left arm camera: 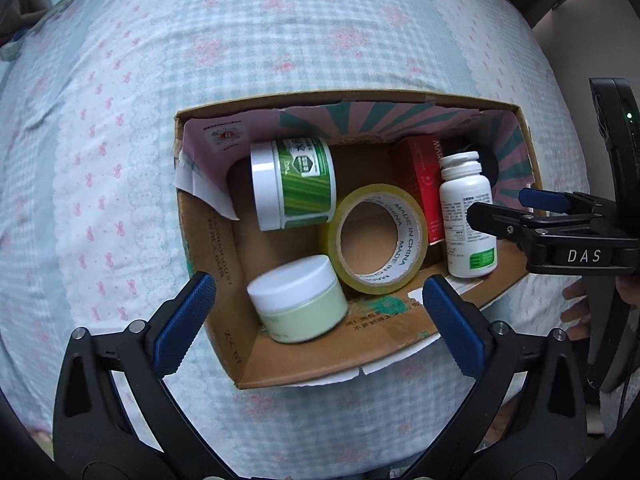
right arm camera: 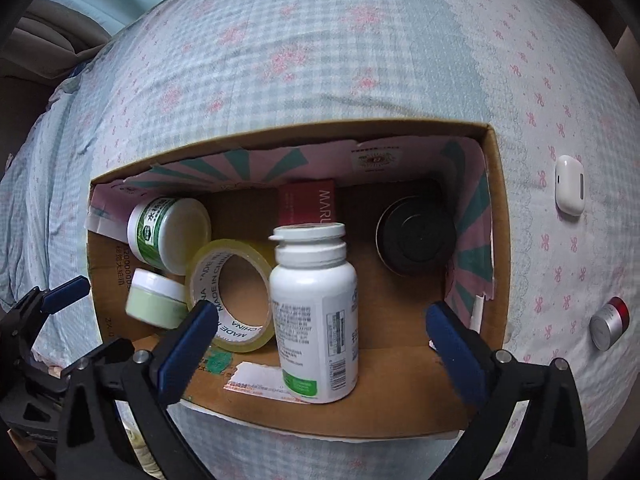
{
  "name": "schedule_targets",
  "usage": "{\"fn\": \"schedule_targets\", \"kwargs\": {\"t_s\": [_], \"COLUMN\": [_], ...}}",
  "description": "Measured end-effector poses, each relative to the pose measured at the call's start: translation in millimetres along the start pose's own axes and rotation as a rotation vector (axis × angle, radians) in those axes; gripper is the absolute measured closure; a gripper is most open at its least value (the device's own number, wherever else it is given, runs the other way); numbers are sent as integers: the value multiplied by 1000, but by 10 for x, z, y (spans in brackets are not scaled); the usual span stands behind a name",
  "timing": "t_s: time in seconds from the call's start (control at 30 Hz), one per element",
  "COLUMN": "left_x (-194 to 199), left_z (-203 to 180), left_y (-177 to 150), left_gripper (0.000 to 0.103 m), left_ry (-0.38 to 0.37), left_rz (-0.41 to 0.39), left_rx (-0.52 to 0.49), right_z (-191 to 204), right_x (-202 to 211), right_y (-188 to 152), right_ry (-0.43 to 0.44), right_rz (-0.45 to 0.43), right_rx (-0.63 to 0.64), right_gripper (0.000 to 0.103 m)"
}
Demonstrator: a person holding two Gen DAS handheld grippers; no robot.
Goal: Organize rigid objects
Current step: 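Lift both tools away from the box toward the earbud case and tin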
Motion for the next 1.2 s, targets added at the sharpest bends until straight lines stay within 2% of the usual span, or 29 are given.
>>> {"fn": "schedule_targets", "kwargs": {"t_s": [0.33, 0.63, 0.77, 0.87, 1.07, 1.2], "left_x": [151, 534, 846, 1110, 1538, 1744], "left_z": [76, 54, -9, -75, -314, -632], "left_y": [-43, -52, -115, -158, -263, -265], "left_gripper": [0, 0, 0, 0, 0, 0], "left_ry": [22, 44, 51, 66, 87, 67], "left_rz": [-18, -94, -150, -203, -282, -324], "left_rx": [19, 13, -5, -27, -112, -177], "right_z": [-22, 86, 154, 208, 287, 176], "right_x": [51, 311, 510, 689, 1131, 1515], "right_y": [-96, -147, -198, -308, -518, -705], "right_ry": [-15, -13, -5, -4, -12, -80], "right_rz": [4, -44, -90, -93, -148, -185], "right_rx": [3, 13, 16, 8, 26, 33], "right_gripper": [0, 0, 0, 0, 0, 0]}}
Point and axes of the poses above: each gripper's, at about its wrist camera, not at the fingertips, and x roughly against the way its jaws point, z to its left, y to its top, the point moved 10 cm from there along -x, roughly the way its jaws point, and after that the axes turned 3 degrees about -z, right-handed, at the moved point
